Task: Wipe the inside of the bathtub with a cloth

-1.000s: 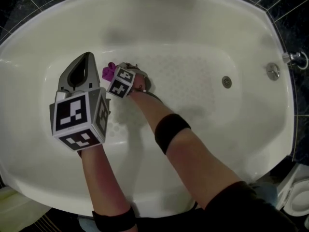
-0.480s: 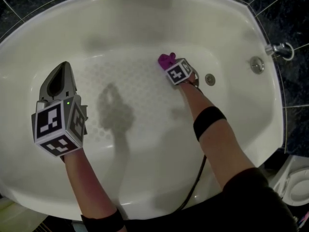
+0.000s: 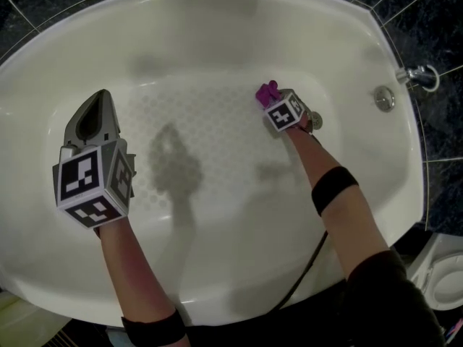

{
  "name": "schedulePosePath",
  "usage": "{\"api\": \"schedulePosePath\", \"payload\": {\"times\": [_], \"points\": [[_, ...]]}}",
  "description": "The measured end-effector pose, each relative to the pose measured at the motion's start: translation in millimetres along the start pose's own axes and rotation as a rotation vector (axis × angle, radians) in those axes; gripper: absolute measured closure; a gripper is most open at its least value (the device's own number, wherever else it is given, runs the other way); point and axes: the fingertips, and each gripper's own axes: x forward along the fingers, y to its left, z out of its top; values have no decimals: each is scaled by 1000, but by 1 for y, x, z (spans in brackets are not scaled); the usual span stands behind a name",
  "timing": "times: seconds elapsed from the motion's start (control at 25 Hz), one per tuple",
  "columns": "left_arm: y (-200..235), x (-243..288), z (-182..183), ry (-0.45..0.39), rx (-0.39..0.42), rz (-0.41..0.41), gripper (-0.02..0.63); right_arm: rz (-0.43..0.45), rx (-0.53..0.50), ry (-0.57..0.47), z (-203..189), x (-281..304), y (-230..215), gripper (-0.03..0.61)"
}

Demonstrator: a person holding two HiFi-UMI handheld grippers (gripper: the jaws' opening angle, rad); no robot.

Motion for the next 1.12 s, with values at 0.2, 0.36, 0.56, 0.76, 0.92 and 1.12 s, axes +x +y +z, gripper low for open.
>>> {"api": "schedulePosePath", "payload": {"times": [0.2, 0.36, 0.56, 0.76, 0.92, 1.12], "points": [[10, -2, -3, -10, -47, 15, 617, 298, -179, -287, 159, -38, 153, 515], [22, -6, 0, -32, -88, 40, 617, 576, -338, -336, 219, -77, 303, 514], [30, -9, 0, -40, -115, 53, 617, 714, -535, -239, 190, -79, 404, 514], [34, -7, -2, -35, -123, 49, 617, 693, -449, -194, 158, -63, 358, 512], [27, -6, -3, -29, -106, 38, 617, 603, -403, -83, 94, -45, 267, 512], [25, -5, -1, -29, -91, 41, 617, 353, -352, 96, -1, -37, 115, 512]]}}
